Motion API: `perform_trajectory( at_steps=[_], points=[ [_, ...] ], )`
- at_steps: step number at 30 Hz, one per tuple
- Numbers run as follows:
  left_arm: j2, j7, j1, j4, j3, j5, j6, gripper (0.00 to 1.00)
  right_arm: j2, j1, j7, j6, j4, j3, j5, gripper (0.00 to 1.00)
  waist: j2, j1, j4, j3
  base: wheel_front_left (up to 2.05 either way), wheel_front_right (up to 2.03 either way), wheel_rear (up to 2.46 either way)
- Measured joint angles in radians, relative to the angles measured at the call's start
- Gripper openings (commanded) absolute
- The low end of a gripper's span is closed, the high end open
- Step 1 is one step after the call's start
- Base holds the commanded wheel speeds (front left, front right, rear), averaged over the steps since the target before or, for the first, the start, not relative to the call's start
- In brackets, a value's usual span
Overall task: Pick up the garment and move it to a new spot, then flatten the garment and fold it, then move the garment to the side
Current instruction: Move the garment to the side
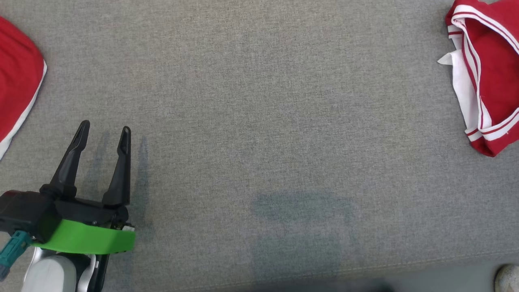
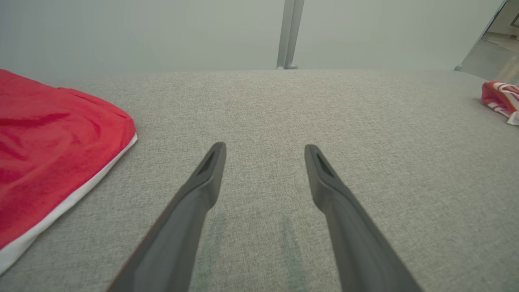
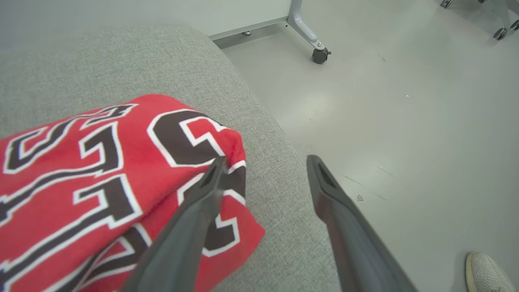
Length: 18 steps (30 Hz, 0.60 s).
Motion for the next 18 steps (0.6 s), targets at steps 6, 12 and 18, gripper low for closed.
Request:
perform_trajectory(
  at_steps=[6,12,18],
  points=[
    [-0.031,-0.018,-0.017,0.054,-0.018,-0.003,0.0,1.0,0.045,-0.007,-0.094,-0.001,0.079,0.0,-0.061,1.0,0.0,0.0,-0.002,-0.055,0.0,0.0,0.0],
    [-0.043,-0.035,-0.016,0.103,-0.012,-0.019,0.0,1.0,0.061,-0.012,-0.243,-0.001,0.015,0.002,-0.079,1.0,0.0,0.0,-0.004,-0.117,0.0,0.0,0.0],
    [-0.045,-0.045,-0.003,0.152,0.012,-0.022,0.0,1.0,0.087,0.033,-0.303,0.028,-0.061,0.022,-0.106,1.0,0.0,0.0,-0.008,-0.186,0.0,0.0,0.0]
  ],
)
